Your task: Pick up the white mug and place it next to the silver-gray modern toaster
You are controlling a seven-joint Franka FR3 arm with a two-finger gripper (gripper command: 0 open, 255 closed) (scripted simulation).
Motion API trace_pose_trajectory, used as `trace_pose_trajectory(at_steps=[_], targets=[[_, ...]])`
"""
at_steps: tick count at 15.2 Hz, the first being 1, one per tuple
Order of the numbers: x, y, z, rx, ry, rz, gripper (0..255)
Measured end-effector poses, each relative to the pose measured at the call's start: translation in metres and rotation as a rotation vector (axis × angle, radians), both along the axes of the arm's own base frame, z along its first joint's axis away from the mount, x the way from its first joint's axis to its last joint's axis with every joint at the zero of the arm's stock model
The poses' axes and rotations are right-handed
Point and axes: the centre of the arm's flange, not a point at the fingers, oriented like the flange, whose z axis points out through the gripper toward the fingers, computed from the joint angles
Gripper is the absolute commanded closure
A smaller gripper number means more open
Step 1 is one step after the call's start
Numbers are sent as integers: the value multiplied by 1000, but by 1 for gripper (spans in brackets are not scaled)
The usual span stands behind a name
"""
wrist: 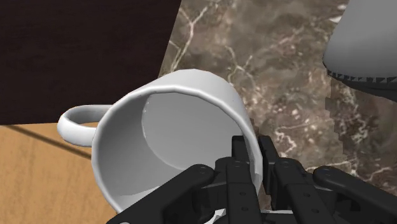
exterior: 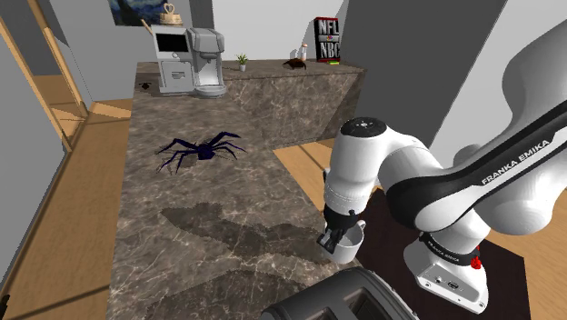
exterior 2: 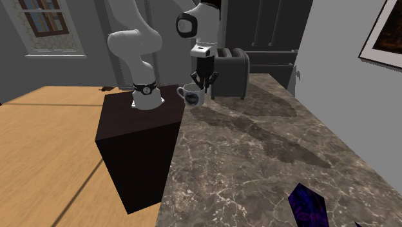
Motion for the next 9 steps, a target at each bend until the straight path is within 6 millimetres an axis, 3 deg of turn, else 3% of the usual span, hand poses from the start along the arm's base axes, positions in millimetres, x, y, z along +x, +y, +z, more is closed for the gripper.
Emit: trace_pose_trajectory(at_steps=[3,8,9], targets=[[1,0,-12,0,0,0,255],[1,1,-15,1,0,0,255],[1,1,-15,1,0,0,0]])
